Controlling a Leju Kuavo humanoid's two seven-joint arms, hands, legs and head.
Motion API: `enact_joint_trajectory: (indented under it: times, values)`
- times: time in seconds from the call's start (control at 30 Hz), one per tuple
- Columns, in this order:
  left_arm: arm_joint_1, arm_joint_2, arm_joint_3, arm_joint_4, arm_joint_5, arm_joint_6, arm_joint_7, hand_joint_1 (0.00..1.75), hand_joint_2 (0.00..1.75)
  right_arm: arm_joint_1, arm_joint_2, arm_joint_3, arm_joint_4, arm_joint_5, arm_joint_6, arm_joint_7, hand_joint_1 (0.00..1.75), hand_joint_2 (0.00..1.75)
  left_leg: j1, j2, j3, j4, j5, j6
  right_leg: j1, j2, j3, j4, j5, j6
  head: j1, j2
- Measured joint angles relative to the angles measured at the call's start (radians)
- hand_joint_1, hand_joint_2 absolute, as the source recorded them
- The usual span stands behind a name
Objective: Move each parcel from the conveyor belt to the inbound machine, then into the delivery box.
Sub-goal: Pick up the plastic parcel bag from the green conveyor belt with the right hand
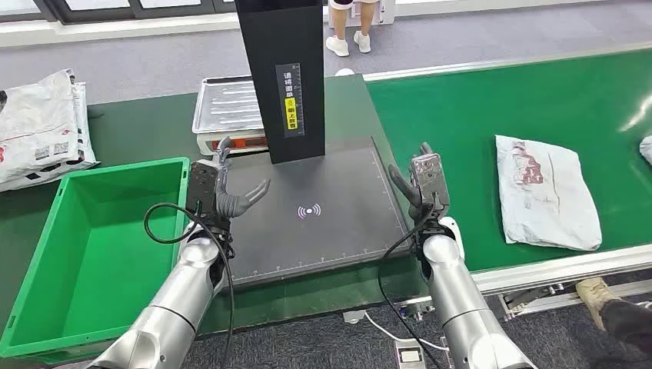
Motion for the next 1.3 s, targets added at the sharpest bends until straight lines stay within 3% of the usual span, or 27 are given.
enact_joint_trajectory:
  times: [0.07, 0.23, 0.33, 0.67, 0.77, 0.93, 1.0, 1.13, 1.3]
  values:
    - [0.000, 0.000, 0.000, 0.000, 0.000, 0.001, 0.000, 0.00, 1.75, -0.003, -0.001, 0.000, 0.000, 0.024, -0.026, 0.011, 0.00, 1.75, 0.000, 0.000, 0.000, 0.000, 0.000, 0.000, 0.000, 0.000, 0.000, 0.000, 0.000, 0.000, 0.000, 0.000]
    - [-0.004, 0.000, -0.001, 0.002, 0.013, 0.018, -0.010, 0.00, 1.75, -0.037, -0.025, -0.013, 0.040, 0.239, -0.325, 0.046, 0.00, 1.75, 0.000, 0.000, 0.000, 0.000, 0.000, 0.000, 0.000, 0.000, 0.000, 0.000, 0.000, 0.000, 0.000, 0.000]
    - [-0.008, 0.000, -0.001, 0.006, 0.022, 0.024, -0.019, 0.00, 1.75, -0.054, -0.044, -0.056, 0.076, 0.354, -0.396, 0.039, 0.00, 1.75, 0.000, 0.000, 0.000, 0.000, 0.000, 0.000, 0.000, 0.000, 0.000, 0.000, 0.000, 0.000, 0.000, 0.000]
    - [-0.014, -0.002, -0.001, 0.018, 0.027, 0.025, -0.024, 0.00, 1.75, -0.068, -0.061, -0.133, 0.131, 0.447, -0.407, 0.049, 0.00, 1.75, 0.000, 0.001, 0.000, 0.000, 0.000, 0.000, 0.000, 0.000, 0.000, 0.000, 0.000, 0.000, 0.000, 0.000]
    - [-0.015, -0.003, -0.001, 0.020, 0.035, 0.025, -0.026, 0.00, 1.75, -0.067, -0.060, -0.178, 0.130, 0.621, -0.407, 0.073, 0.00, 1.75, 0.000, 0.001, 0.000, 0.000, 0.000, 0.000, 0.000, 0.000, -0.001, 0.000, 0.000, 0.000, 0.000, 0.000]
    - [-0.015, -0.006, -0.001, 0.029, 0.051, 0.036, -0.036, 0.00, 1.75, -0.065, -0.055, -0.368, 0.124, 0.937, -0.408, 0.089, 0.00, 1.75, 0.000, -0.001, -0.001, 0.000, 0.000, 0.000, 0.000, -0.001, 0.000, 0.000, 0.000, 0.000, 0.000, 0.000]
    - [-0.015, -0.006, -0.001, 0.032, 0.057, 0.041, -0.038, 0.00, 1.75, -0.066, -0.057, -0.442, 0.134, 1.001, -0.407, 0.128, 0.00, 1.75, 0.000, -0.001, -0.001, 0.000, 0.000, 0.001, -0.001, -0.001, 0.000, -0.001, 0.000, 0.000, 0.000, 0.000]
    - [-0.014, -0.004, -0.001, 0.033, 0.064, 0.045, -0.041, 0.00, 1.75, -0.071, -0.086, -0.541, 0.198, 1.095, -0.407, 0.283, 0.00, 1.75, -0.001, -0.001, -0.001, 0.000, -0.001, 0.001, -0.001, -0.001, 0.000, -0.001, 0.000, 0.000, 0.000, 0.000]
    - [-0.006, 0.004, -0.001, 0.028, 0.064, 0.045, -0.042, 0.00, 1.75, -0.070, -0.162, -0.580, 0.321, 1.151, -0.407, 0.454, 0.00, 1.75, -0.001, -0.001, -0.001, 0.000, -0.001, 0.002, -0.001, -0.001, 0.000, -0.001, 0.000, 0.001, 0.000, 0.000]
